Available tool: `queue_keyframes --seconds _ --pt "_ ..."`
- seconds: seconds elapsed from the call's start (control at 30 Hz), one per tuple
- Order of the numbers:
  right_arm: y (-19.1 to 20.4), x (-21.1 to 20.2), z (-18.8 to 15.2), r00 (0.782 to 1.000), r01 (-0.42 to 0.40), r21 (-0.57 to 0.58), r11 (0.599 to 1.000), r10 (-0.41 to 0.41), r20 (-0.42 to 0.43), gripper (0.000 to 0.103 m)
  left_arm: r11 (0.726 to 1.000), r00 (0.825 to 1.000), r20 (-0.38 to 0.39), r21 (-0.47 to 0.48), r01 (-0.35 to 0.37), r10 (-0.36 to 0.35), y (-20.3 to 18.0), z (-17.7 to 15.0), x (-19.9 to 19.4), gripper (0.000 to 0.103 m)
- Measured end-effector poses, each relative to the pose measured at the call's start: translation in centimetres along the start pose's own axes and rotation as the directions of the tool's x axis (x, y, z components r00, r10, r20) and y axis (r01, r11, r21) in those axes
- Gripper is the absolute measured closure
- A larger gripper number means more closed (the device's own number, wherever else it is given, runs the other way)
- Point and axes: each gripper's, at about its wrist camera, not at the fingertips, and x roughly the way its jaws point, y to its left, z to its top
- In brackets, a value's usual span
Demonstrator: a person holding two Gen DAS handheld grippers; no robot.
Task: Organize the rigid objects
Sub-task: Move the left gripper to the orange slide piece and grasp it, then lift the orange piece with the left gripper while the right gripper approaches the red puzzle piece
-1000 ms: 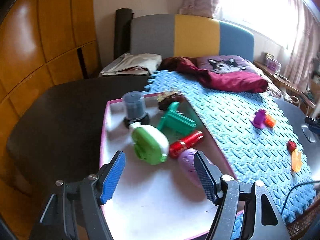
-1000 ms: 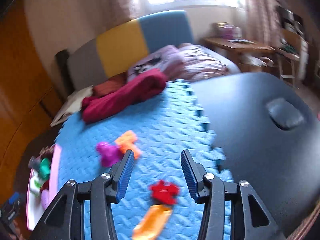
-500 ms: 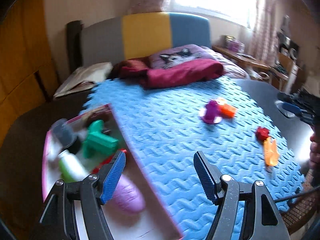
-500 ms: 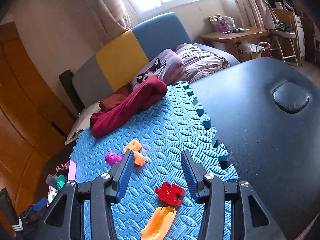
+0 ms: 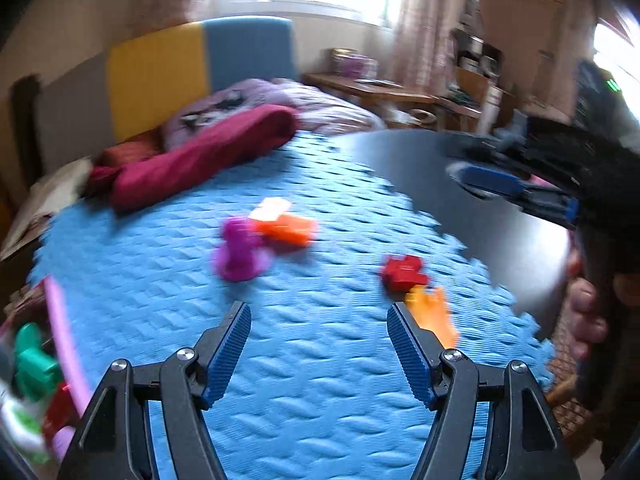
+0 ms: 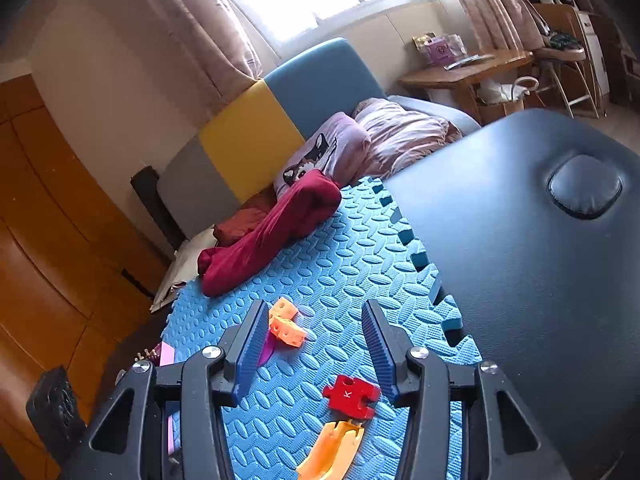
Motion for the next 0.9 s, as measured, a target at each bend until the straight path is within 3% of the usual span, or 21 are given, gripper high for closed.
queue_keyframes --seconds 0.23,0.37,0.47,0.5,0.57,0.73,0.9 --pt "-1.4 -0.4 0.3 1.000 -0.007 0.076 0.997 0.005 0.022 0.054 0.987 0.991 -0.049 0.090 0.132 -0.128 -4.2 0.2 2.1 0.032" --pt "-1.6 -0.5 0.3 1.000 -0.012 0.088 0.996 0.011 0.020 0.054 0.985 0.985 -0.096 0.085 0.154 -0.145 -5.1 0.1 3.8 0.033" --pt "-1.7 -0.4 0.3 1.000 -0.009 0.090 0.996 0.007 0.016 0.054 0.982 0.973 -0.154 0.053 0.182 -0.172 -5.3 -0.2 5.5 0.051" --pt "-1.7 -0.3 0.3 1.000 -0.007 0.091 0.996 0.006 0.013 0.054 0.982 0.967 -0.187 0.037 0.184 -0.174 -5.2 -0.3 6.4 0.067" --pt "-1.6 -0.1 0.2 1.000 0.001 0.088 0.996 -0.001 0.001 0.054 0.986 0.974 -0.168 0.033 0.161 -0.153 -5.1 -0.4 6.6 0.076" --pt "-0.9 1.2 -0.1 0.997 0.032 0.047 0.998 -0.029 -0.066 0.054 0.991 0.984 -0.125 -0.034 0.127 -0.131 -3.1 -1.6 5.4 0.077" --pt "0.7 3.1 -1.0 0.986 0.062 -0.054 0.997 -0.069 -0.152 0.054 0.996 0.995 -0.103 -0.088 -0.005 -0.005 -0.4 -3.3 3.3 0.077"
